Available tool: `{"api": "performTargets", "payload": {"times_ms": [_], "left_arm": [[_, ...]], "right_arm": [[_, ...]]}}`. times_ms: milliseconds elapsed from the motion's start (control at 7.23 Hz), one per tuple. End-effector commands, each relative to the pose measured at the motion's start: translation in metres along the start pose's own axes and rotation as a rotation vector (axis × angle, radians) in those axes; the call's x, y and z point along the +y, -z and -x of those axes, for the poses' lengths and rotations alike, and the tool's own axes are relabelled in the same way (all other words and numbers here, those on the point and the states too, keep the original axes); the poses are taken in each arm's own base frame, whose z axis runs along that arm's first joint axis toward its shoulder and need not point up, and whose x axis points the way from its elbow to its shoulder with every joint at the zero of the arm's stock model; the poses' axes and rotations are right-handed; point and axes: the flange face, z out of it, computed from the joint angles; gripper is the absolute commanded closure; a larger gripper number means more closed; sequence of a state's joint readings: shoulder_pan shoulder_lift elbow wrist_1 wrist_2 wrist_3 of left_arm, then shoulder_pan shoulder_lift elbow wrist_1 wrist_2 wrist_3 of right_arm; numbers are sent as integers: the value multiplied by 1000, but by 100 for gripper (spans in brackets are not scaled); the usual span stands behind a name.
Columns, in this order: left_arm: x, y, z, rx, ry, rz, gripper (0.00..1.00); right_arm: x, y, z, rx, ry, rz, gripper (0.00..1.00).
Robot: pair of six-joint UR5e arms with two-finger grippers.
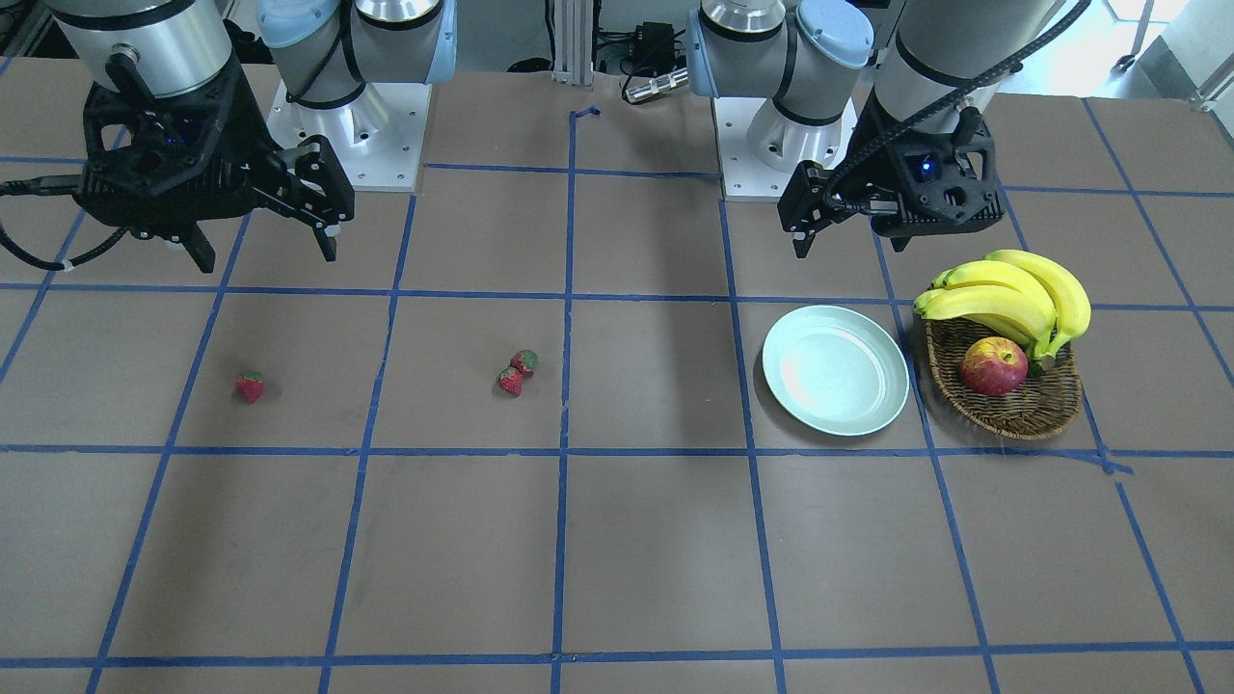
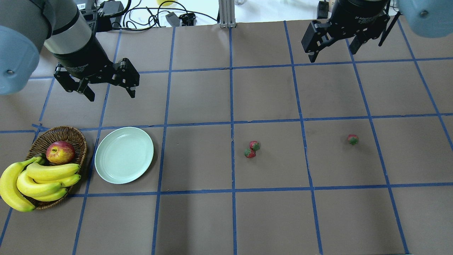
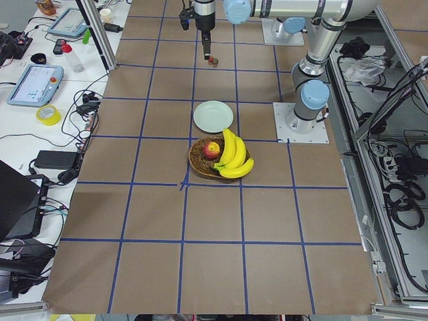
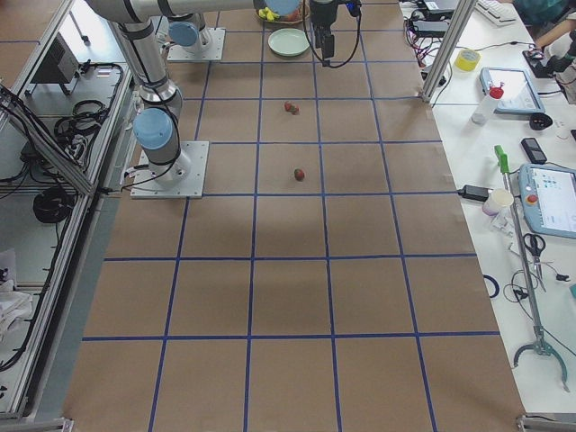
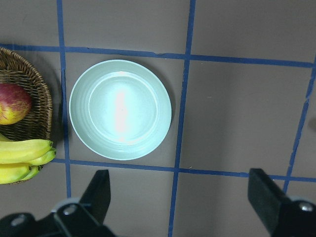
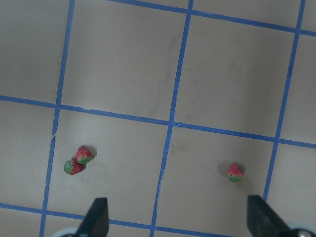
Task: Collect all strawberries into plate
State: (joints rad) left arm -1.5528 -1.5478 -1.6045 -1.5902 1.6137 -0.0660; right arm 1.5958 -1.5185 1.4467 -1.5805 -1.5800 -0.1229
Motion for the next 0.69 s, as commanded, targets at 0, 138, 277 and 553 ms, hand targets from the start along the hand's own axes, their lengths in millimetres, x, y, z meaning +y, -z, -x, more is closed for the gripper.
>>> {"api": "performTargets", "payload": {"times_ms": [0, 138, 277, 553], "left_arm": [[-1, 0, 2, -3, 3, 1, 0], [0, -1, 2, -5, 3, 2, 0], [-1, 0, 2, -2, 2, 1, 0], [-1, -1, 2, -2, 2, 2, 0]], "right_arm": [[1, 0, 1, 0, -78, 0, 0], [1, 0, 2, -3, -121, 0, 0], [1, -1, 2, -2, -123, 2, 0], [1, -1, 2, -2, -128, 3, 0]]}}
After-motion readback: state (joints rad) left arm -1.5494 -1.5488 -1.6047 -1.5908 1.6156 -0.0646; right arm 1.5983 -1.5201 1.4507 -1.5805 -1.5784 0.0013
